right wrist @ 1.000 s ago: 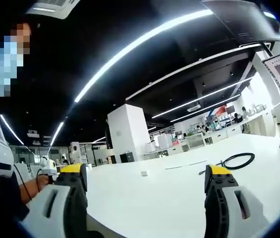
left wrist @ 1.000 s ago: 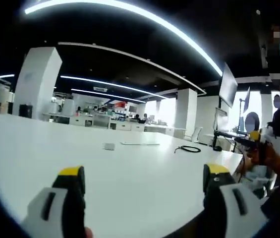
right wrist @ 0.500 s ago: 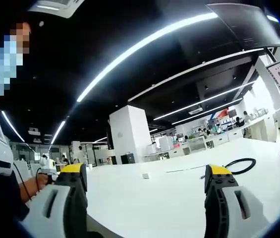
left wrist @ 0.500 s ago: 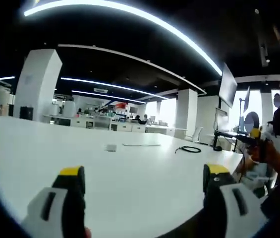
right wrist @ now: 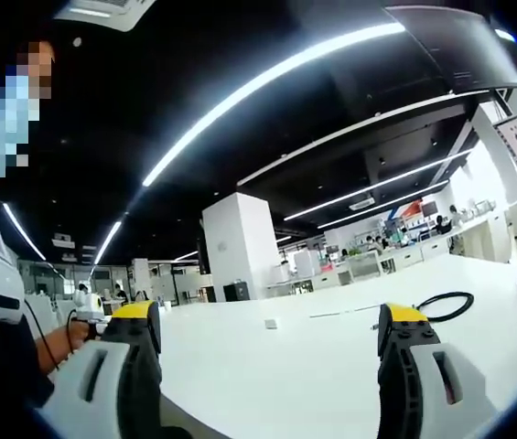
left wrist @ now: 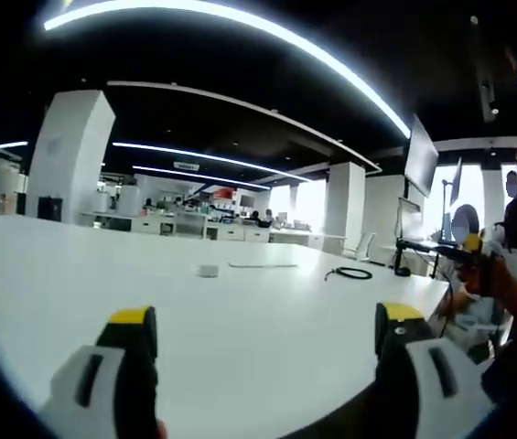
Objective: Plug the desk Type‑C cable into the charger adapter.
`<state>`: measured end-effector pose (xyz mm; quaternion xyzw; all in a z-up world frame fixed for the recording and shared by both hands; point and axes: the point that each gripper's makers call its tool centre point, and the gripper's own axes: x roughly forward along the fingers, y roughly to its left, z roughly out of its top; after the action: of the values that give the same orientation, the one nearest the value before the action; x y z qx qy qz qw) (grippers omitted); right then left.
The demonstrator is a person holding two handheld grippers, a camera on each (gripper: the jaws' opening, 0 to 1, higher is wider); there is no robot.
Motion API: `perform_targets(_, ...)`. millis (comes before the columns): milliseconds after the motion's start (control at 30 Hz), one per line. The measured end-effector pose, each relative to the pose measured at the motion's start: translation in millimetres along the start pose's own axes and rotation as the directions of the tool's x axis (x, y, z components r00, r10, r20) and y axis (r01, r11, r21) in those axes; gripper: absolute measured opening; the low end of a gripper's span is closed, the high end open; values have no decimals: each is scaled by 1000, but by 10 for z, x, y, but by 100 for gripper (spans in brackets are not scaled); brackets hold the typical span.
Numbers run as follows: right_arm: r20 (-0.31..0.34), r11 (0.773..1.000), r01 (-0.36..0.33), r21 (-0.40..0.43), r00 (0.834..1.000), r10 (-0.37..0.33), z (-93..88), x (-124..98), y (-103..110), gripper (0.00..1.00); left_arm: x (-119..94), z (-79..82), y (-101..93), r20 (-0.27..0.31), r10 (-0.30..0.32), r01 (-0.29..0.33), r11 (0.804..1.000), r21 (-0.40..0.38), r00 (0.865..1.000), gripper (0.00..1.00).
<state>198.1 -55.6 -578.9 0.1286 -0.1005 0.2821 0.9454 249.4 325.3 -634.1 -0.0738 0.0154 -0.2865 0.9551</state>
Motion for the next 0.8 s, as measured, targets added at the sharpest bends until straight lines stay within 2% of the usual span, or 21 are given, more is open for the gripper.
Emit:
perform_targets(267,-2,1000,-2,1,1000,2,-16,11,7,100,-37,-29,48,-14,7,-6,1000,15,1000,100)
perform_targets(800,3,1000,26,11,1000,-26,-31,-54,-128,100,72,-127,12,-49,3,-2,1000,23,999,100)
